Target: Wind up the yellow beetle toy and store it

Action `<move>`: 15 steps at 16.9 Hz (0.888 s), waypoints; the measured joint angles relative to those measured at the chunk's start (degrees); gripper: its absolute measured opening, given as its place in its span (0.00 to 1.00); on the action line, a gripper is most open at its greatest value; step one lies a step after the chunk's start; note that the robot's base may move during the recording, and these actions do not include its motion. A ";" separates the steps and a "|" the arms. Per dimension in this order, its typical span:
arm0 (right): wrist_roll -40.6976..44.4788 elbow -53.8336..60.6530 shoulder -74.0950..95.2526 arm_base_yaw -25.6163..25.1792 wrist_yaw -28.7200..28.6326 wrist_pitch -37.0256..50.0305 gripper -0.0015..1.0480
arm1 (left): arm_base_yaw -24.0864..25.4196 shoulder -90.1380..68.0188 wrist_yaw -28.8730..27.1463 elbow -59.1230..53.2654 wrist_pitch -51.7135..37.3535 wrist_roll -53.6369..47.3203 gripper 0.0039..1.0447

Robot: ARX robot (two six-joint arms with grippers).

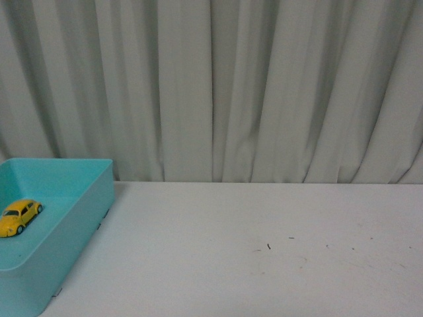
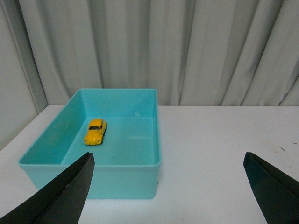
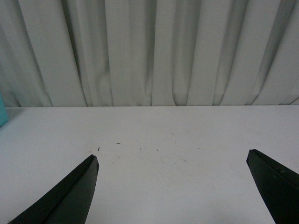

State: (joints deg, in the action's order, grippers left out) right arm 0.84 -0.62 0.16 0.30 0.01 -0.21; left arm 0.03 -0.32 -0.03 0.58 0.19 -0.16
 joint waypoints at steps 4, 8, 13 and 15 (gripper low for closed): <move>0.00 0.00 0.00 0.00 0.00 0.00 0.94 | 0.00 0.00 0.00 0.00 0.00 0.00 0.94; 0.00 0.00 0.00 0.02 0.00 0.00 0.94 | 0.00 0.00 0.00 -0.02 0.00 0.00 0.94; 0.00 0.00 0.00 0.00 0.00 0.20 0.94 | 0.00 0.00 0.00 0.00 -0.20 0.00 0.94; 0.00 0.00 0.00 0.02 -0.02 0.11 0.94 | 0.00 0.00 -0.02 -0.02 -0.09 -0.02 0.94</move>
State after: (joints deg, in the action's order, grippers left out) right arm 0.84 -0.62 0.16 0.32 -0.01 -0.10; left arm 0.03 -0.32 -0.05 0.56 0.10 -0.19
